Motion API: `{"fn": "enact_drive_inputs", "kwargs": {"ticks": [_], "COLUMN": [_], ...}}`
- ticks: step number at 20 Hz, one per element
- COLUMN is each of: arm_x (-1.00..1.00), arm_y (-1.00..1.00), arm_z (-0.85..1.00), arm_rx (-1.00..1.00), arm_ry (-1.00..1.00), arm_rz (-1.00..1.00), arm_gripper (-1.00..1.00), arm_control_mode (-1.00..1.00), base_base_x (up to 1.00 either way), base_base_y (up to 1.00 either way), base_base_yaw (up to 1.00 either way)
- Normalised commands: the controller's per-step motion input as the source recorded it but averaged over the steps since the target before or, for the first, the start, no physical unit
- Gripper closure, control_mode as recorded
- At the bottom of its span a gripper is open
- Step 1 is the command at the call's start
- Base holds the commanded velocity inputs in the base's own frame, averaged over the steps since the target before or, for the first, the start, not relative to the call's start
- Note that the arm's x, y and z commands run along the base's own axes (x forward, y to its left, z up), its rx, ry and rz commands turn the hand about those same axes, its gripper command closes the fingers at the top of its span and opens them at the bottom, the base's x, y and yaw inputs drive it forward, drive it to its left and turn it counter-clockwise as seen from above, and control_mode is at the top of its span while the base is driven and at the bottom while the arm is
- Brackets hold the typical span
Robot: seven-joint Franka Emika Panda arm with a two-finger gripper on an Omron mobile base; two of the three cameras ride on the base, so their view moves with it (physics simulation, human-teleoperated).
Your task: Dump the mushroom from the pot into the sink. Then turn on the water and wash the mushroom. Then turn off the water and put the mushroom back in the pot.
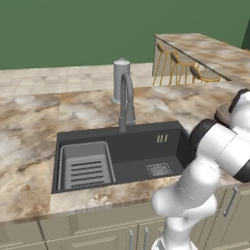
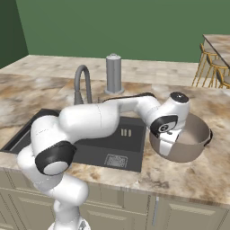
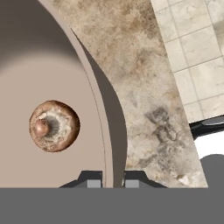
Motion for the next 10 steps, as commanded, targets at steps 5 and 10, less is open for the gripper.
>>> {"fn": "enact_drive_inputs", "kwargs": {"ticks": [5, 10], "arm_x": [0.25, 0.31], "arm_y": [0.45, 0.52], "arm_z": [0.45, 0.26], "arm_rx": [0.0, 0.0], "arm_ry": [-0.06, 0.0], "arm_rz": [0.0, 0.0], "arm_gripper": [1.0, 1.0], "arm_control_mode": [-1.0, -1.0], "base_base_x": [0.0, 0.0], "base_base_y": [0.0, 0.0], "base_base_yaw": [0.0, 0.0]}}
